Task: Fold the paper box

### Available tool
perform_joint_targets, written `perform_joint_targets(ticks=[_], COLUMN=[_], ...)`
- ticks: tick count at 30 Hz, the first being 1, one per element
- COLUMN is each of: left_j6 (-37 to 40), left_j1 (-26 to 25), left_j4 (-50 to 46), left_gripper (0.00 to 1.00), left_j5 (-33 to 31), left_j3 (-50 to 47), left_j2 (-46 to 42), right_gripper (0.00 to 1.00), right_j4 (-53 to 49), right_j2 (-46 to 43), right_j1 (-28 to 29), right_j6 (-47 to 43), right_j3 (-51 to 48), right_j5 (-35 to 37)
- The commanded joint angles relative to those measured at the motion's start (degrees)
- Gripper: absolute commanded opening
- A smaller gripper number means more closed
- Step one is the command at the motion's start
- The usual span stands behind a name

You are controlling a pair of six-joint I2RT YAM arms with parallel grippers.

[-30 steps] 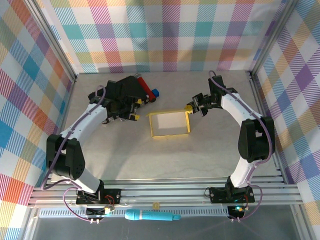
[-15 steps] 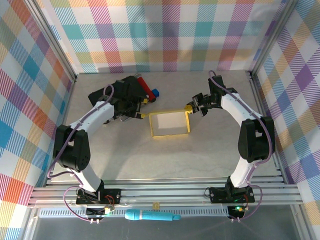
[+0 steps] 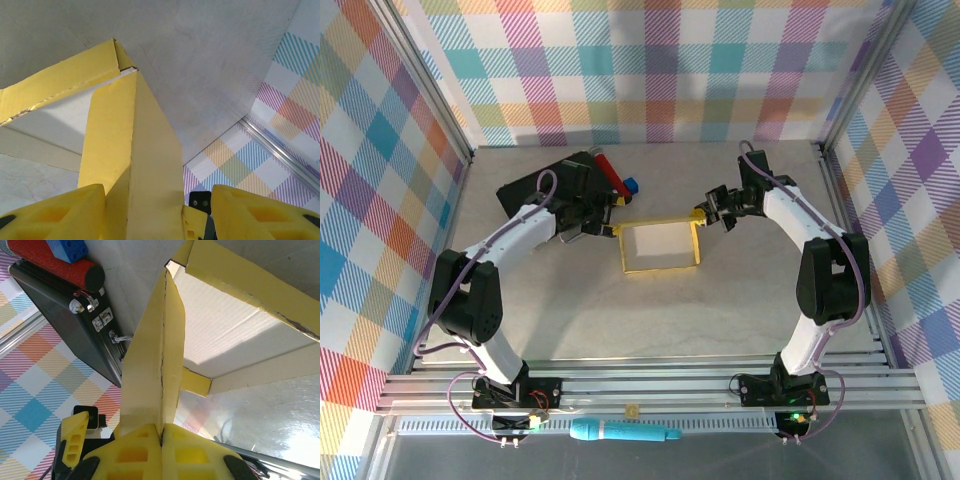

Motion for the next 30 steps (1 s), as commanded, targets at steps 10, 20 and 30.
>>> perform_joint_targets(ticks=[10,20,30], left_j6=[-1.4,5.9,14.1], left_j1=[-1.6,-1.6,-1.9], left_j4=[4.1,9.2,5.1], left_gripper=[0.32,0.26,0.26], left_j5=[0.9,0.0,-1.5], left_j3=[-3.5,-7.8,-8.9], left_j2=[0.7,3.9,5.1], right_gripper=[0.0,0.0,0.02], right_j4=[5.2,7.2,2.9], right_j2=[-1.7,0.6,1.4], right_j1=[0.0,1.4,2.6], right_j6=[-1.2,-12.9,-22.1], right_j3=[-4.0,-5.1,-6.4], right_j5=[-1.0,0.1,4.0])
